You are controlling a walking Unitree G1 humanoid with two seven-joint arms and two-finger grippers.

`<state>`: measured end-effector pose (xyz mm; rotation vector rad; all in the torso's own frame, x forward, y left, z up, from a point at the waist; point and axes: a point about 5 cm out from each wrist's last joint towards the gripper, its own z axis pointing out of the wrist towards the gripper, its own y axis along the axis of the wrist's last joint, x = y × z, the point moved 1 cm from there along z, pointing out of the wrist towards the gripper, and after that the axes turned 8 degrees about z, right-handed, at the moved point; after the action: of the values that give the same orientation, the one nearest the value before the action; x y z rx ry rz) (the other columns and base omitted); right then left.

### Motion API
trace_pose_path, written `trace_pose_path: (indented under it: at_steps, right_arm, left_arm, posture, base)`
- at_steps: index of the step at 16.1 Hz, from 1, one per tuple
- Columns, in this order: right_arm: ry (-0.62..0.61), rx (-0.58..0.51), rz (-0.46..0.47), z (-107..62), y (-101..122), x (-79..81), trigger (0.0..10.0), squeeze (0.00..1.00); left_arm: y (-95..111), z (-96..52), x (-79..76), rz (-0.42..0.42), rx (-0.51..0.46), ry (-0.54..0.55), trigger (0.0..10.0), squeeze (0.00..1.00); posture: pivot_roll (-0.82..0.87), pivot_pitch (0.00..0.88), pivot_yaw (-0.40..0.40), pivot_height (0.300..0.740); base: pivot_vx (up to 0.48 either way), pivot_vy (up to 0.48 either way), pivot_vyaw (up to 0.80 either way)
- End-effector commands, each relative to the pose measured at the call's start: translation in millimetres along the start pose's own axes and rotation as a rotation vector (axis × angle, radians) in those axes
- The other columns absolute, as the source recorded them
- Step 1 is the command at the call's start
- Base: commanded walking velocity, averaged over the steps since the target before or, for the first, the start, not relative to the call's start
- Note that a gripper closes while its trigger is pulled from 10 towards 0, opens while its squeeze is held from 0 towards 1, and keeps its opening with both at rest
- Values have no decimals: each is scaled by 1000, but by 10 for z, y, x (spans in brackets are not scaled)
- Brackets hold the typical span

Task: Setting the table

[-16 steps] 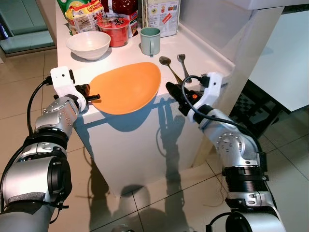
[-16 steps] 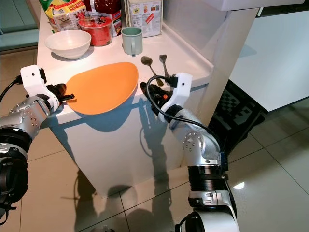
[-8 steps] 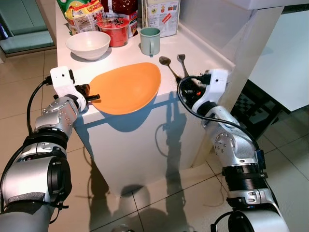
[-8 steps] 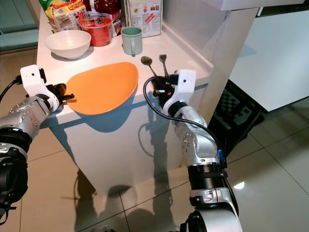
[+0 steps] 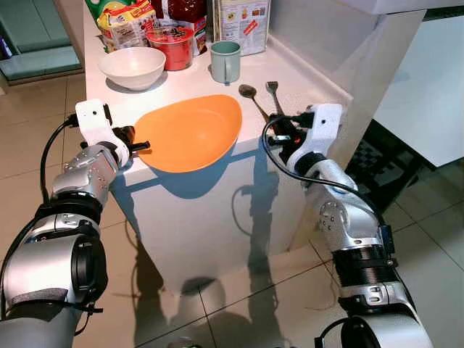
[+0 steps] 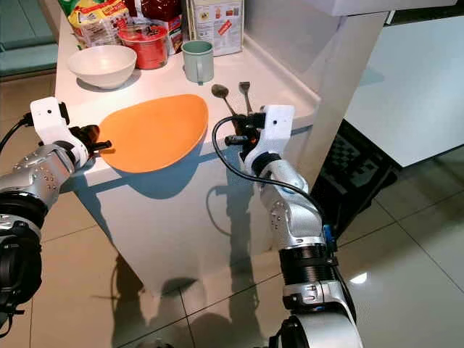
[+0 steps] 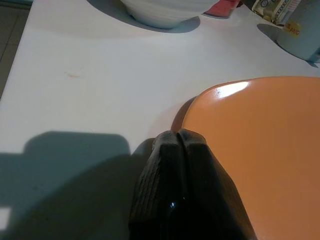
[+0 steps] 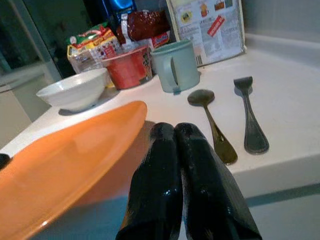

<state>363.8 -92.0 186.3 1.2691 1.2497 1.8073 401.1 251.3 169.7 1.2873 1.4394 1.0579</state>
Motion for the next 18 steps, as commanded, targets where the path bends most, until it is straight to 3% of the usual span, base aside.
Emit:
trace_pose_path:
  at_steps: [1,17,18]
  right_arm:
    - [6,-15,-4,39,50,34,10000,1000]
    - [18,-4,16,49,15,106,10000,1000]
    - [11,20,104,51,-32,106,10000,651]
  left_arm:
    - [-185,-8,-1,3,82,1,0,0]
    - [-201,-13,7,4,90,0,0,0]
    - [-200,-13,7,4,90,1,0,0]
  posture:
    - [133,58,39,740]
    - [136,70,38,740]
    - [136,69,38,740]
  base:
    - [0,0,0]
    - [0,0,0]
    - [0,0,0]
